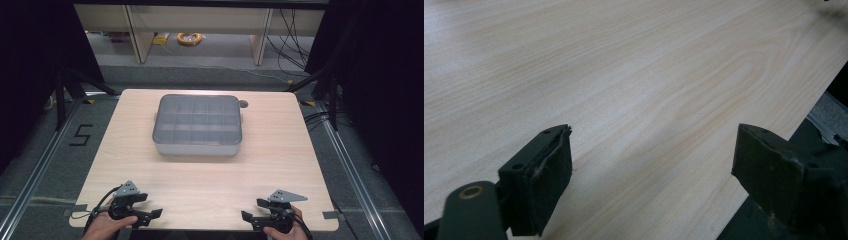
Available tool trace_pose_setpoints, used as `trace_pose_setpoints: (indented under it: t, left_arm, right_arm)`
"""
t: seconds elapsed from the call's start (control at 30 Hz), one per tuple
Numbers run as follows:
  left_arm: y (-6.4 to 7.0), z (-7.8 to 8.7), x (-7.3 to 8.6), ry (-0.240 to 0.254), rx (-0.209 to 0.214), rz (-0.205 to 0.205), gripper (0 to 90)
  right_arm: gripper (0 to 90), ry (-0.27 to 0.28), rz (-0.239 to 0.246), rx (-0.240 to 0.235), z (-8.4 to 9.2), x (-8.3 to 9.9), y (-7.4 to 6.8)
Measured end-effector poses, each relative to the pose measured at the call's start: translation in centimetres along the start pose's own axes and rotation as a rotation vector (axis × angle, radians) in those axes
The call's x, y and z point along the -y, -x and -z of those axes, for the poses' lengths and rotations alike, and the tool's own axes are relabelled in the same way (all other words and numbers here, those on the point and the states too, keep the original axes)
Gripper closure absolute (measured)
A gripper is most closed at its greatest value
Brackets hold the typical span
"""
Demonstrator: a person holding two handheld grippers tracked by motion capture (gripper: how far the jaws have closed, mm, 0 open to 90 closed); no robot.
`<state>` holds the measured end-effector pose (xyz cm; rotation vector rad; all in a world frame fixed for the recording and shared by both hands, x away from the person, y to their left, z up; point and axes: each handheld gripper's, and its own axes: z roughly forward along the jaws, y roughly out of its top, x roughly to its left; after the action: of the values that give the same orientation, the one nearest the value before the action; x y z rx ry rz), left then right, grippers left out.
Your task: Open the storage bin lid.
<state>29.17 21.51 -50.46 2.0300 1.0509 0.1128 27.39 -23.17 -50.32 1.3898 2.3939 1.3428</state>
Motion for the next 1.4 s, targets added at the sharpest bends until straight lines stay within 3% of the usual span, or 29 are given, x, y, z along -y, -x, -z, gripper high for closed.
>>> trace_pose_setpoints:
  t: [0.07,0.1,0.13,0.17,0.27,0.3,0.33,0.63,0.67,0.7,0.73,0.83,0.9,0.97,1.0,1.03,1.07,1.13,1.17,1.2,1.3,1.37,1.4]
  left_arm:
    - [-0.2,0.0,0.0,-0.004,-0.002,-0.008,15.7]
    - [0.0,-0.1,0.0,0.020,0.000,0.017,15.7]
    - [0.0,-0.1,0.0,0.020,0.000,0.017,15.7]
    - [-0.1,-0.1,-0.1,0.020,-0.001,0.020,15.7]
    - [0.0,-0.1,-0.1,0.034,-0.017,0.024,15.7]
    - [-0.2,0.0,-0.2,0.022,-0.011,0.022,15.7]
    - [-0.1,0.0,-0.2,0.029,-0.003,0.029,15.7]
    - [-0.3,-0.3,-0.5,0.041,-0.003,0.034,15.7]
    - [-0.3,-0.3,-0.6,0.044,-0.002,0.046,15.7]
    - [-0.4,-0.3,-0.7,0.045,0.000,0.049,15.7]
    - [-0.5,-0.3,-0.8,0.043,0.002,0.050,15.7]
    - [-0.5,-0.3,-1.0,0.052,0.000,0.056,15.7]
    - [-0.6,-0.4,-1.1,0.060,0.003,0.062,15.7]
    - [-0.8,-0.4,-1.3,0.071,0.005,0.075,15.7]
    - [-0.9,-0.3,-1.4,0.066,0.006,0.076,15.7]
    - [-0.9,-0.4,-1.5,0.075,0.003,0.082,15.7]
    - [-1.1,-0.5,-1.6,0.070,0.007,0.084,15.7]
    - [-1.1,-0.7,-1.9,0.082,0.002,0.086,15.7]
    - [-1.1,-0.7,-2.1,0.080,0.005,0.088,15.7]
    - [-1.1,-0.7,-2.1,0.080,0.005,0.088,15.7]
    - [-1.4,-0.7,-2.8,0.084,0.004,0.076,15.7]
    - [-1.6,-0.7,-3.1,0.096,0.009,0.090,15.7]
    - [-1.6,-0.7,-3.1,0.096,0.009,0.090,15.7]
  right_arm:
    - [21.4,0.007,0.002,-0.002,0.0,0.0,0.0]
    - [21.5,0.003,-0.020,0.003,0.0,0.0,-0.2]
    - [21.5,0.010,0.026,0.025,0.1,-0.1,0.1]
    - [21.7,0.001,-0.025,0.010,0.2,-0.1,-0.3]
    - [22.1,0.066,-0.001,0.017,0.2,-0.3,0.3]
    - [22.1,0.052,-0.048,0.013,0.5,-0.4,0.1]
    - [22.2,0.078,-0.005,0.022,0.4,-0.4,0.5]
    - [22.5,0.122,-0.038,0.002,0.3,-1.1,1.2]
    - [22.5,0.130,-0.041,-0.017,0.3,-1.2,1.2]
    - [22.5,0.121,-0.067,-0.003,0.3,-1.3,1.1]
    - [22.5,0.136,-0.039,-0.011,0.2,-1.4,1.4]
    - [22.5,0.132,-0.040,-0.002,0.1,-1.9,1.7]
    - [22.3,0.114,-0.079,0.003,0.1,-2.2,1.5]
    - [22.0,0.147,-0.032,0.012,-0.2,-2.5,2.1]
    - [21.8,0.149,-0.064,-0.009,-0.1,-2.7,1.9]
    - [21.3,0.139,-0.062,0.001,-0.1,-2.9,2.0]
    - [20.8,0.154,-0.029,0.006,-0.1,-3.2,2.3]
    - [20.0,0.161,-0.085,-0.021,0.1,-3.7,2.0]
    - [19.3,0.166,-0.040,-0.002,0.1,-4.0,2.5]
    - [18.8,0.172,-0.061,-0.007,0.2,-4.2,2.4]
    - [18.6,0.203,-0.053,-0.035,0.0,-5.0,3.0]
    - [18.6,0.200,-0.085,-0.041,-0.2,-5.5,2.9]
    - [18.7,0.212,-0.047,-0.032,-0.3,-5.8,3.3]
